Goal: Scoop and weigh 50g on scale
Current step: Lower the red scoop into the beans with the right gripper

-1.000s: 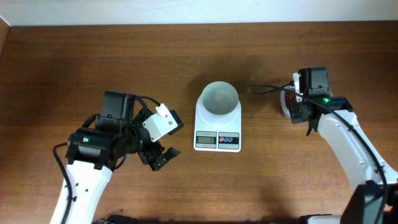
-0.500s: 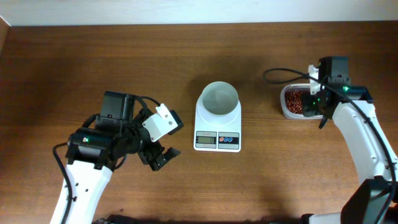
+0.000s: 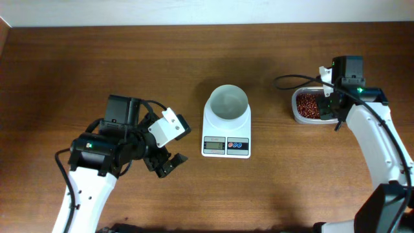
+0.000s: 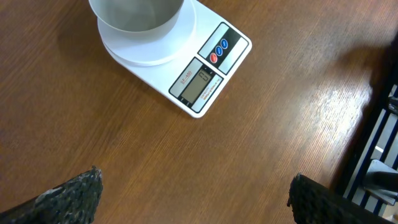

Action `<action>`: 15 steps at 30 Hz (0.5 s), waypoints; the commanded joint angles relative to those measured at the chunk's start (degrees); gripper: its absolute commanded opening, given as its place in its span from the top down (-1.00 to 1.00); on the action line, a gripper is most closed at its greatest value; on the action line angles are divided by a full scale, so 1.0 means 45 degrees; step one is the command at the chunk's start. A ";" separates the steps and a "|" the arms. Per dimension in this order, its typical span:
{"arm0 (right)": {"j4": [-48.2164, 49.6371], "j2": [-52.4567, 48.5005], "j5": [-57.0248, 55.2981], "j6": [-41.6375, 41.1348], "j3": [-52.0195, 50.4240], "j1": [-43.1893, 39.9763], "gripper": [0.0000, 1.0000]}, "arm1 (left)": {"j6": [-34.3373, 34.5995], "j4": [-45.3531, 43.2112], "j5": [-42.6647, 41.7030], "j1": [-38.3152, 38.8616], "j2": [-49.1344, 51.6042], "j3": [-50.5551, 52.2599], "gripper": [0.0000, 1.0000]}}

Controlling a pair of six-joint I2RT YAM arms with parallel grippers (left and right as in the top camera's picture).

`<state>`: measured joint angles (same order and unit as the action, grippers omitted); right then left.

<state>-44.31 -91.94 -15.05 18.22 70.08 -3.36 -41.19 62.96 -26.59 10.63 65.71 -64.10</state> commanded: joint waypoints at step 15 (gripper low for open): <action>0.0000 -0.1632 0.2958 -0.0534 0.0233 -0.0699 0.92 | -0.0253 -0.0024 -0.0087 -0.0068 0.0019 -0.0267 -0.99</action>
<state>-44.05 -98.48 -8.32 17.56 70.61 -4.08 -41.19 62.96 -26.59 10.63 65.71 -64.10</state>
